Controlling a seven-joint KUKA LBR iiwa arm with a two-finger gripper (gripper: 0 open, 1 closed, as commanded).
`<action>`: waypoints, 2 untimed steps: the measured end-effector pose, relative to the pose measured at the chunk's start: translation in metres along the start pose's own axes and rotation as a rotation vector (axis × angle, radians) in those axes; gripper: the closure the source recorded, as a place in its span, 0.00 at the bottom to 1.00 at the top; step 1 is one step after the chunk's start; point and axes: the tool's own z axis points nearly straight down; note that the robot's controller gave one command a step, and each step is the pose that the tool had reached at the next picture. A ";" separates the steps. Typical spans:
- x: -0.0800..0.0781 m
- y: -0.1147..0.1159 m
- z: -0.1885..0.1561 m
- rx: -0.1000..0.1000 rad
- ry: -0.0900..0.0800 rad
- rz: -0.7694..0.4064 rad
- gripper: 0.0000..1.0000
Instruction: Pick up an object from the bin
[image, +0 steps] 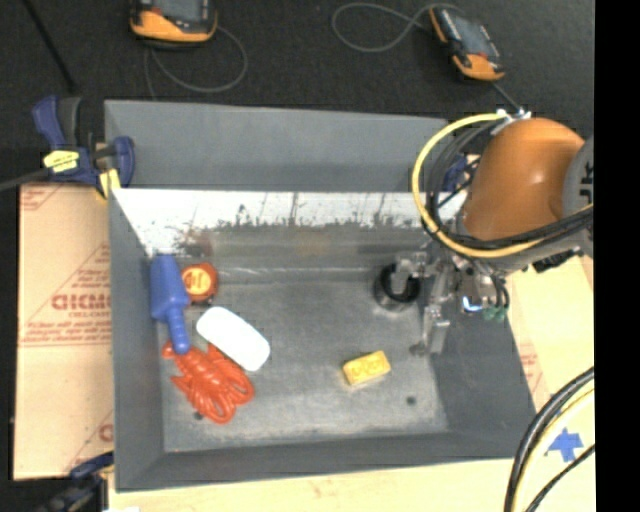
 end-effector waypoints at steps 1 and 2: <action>-0.022 0.016 0.033 -0.005 0.013 -0.128 0.00; 0.008 0.027 0.049 -0.004 0.005 -0.010 0.00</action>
Offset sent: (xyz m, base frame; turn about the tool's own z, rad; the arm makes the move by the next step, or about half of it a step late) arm -0.0677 0.0360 -0.0742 -0.0783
